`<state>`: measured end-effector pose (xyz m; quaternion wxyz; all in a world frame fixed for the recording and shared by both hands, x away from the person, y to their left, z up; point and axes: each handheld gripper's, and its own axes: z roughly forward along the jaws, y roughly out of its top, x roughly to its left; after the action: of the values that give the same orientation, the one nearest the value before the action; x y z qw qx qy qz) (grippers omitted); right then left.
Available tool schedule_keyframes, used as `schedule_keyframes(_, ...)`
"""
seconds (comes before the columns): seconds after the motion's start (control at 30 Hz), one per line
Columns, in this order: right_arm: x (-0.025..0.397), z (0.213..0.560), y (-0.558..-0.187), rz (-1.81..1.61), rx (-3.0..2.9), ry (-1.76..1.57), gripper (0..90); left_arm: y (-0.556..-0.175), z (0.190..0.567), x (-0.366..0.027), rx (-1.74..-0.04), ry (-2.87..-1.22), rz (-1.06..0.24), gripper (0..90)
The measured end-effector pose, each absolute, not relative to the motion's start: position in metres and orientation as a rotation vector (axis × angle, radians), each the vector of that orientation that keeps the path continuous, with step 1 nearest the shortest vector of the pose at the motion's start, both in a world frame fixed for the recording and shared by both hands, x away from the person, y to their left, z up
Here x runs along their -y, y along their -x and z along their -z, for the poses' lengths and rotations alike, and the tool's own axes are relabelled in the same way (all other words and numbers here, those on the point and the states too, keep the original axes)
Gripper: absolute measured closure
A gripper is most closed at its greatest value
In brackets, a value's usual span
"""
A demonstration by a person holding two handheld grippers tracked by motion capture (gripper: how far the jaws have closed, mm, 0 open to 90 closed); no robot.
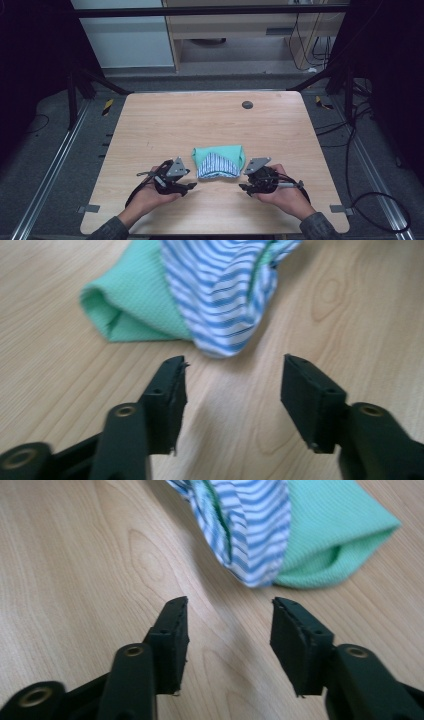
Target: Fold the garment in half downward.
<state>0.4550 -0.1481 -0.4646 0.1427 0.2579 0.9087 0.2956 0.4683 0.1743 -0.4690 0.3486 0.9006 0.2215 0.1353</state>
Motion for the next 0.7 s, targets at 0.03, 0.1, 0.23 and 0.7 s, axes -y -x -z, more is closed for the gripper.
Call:
schedule_keyframes(0.03, 0.151, 0.466, -0.455, -0.859, -2.605, -0.773, 41.4, -0.47, 0.469, -0.177, -0.599, -2.327, -0.357, 36.0)
schedule_keyframes(0.1, 0.156, 0.468, -0.456, -0.859, -2.568, -0.813, 36.0, -0.475, 0.469, -0.184, -0.631, -2.317, -0.375, 31.5)
schedule_keyframes(0.23, 0.168, 0.47, -0.465, -0.855, -2.49, -0.911, 23.5, -0.486, 0.472, -0.193, -0.711, -2.301, -0.374, 22.0)
schedule_keyframes(0.7, 0.197, 0.491, -0.527, -0.832, -2.125, -1.404, 9.9, -0.546, 0.491, -0.226, -1.037, -2.172, -0.429, 8.5)
